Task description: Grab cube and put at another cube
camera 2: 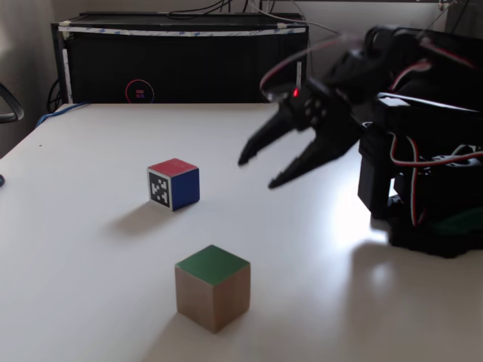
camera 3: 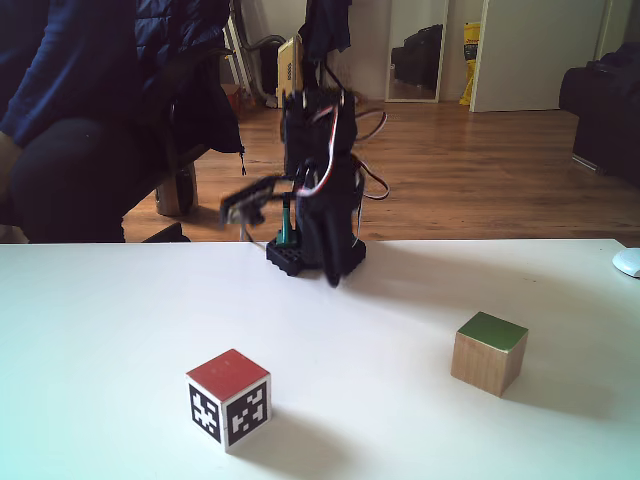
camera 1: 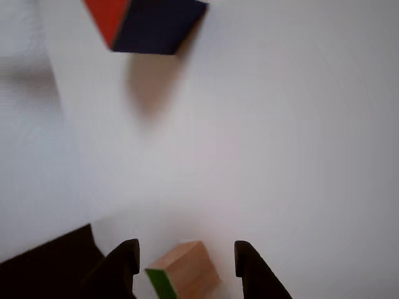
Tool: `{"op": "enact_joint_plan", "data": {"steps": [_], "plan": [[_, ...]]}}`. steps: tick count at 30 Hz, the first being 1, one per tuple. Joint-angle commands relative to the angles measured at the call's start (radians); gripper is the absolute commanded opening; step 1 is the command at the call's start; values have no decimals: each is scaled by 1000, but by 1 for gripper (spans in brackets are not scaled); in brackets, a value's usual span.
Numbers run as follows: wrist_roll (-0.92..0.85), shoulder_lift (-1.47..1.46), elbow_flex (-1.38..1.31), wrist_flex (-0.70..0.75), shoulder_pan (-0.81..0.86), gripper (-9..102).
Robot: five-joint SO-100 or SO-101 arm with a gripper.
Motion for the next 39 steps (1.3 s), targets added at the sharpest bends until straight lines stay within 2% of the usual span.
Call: {"op": "enact_joint_plan", "data": {"steps": [1,9,18,30,39], "plan": [[-25,-71,-144,6,-71,25],[-129,-597,-575,23,-242,30],[-275,-1109,-1000,150,-387,36],[-347,-1582,-1344,282,-457,40],[-356,-1767,-1463,333,-505,40]]}}
